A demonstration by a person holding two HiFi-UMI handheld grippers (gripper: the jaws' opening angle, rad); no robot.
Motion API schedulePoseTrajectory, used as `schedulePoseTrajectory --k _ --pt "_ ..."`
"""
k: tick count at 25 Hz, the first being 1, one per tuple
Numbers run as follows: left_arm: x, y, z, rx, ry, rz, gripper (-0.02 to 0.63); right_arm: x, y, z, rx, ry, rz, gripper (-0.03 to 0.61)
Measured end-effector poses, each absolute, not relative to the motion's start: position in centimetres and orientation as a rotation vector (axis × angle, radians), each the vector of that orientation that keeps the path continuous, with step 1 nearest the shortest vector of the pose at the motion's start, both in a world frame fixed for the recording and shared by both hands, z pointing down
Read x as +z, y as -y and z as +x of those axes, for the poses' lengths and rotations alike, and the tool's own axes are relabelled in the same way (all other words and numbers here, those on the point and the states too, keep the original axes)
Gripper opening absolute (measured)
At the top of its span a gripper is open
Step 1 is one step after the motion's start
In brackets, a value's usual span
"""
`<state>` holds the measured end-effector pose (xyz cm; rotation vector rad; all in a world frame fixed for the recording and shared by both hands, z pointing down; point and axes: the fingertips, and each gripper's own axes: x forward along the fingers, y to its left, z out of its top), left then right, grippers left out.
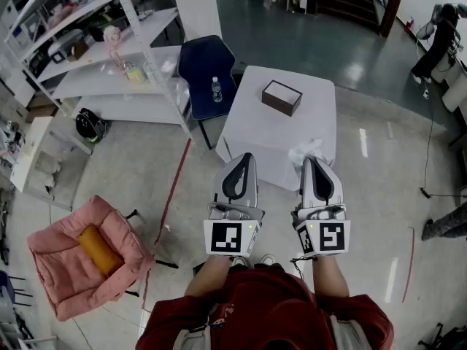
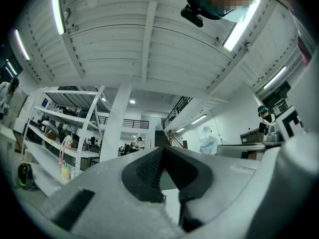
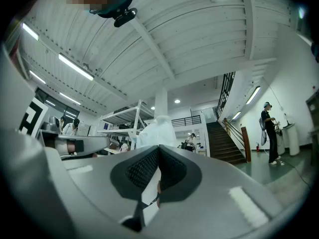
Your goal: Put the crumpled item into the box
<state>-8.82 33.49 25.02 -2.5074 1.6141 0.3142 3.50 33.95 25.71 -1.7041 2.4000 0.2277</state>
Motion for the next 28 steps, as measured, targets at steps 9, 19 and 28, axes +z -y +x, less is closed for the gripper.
schedulePoseTrajectory --k 9,19,28 --pt "25.1 -33.2 -8.2 0.319 -1.588 -2.514 0.003 26.0 -33.6 4.3 0.228 -2.38 -1.747 0.003" --pt "25.0 -33.0 -4.9 0.293 -1.538 -2.533 0.003 26.0 -33.9 7.2 0.22 -2.349 -1.781 0.003" --pt "25.7 -34.2 -1.5 0.311 -1.566 -2.544 0.003 26.9 -34.9 10.9 0.205 -2.327 -1.781 0.003"
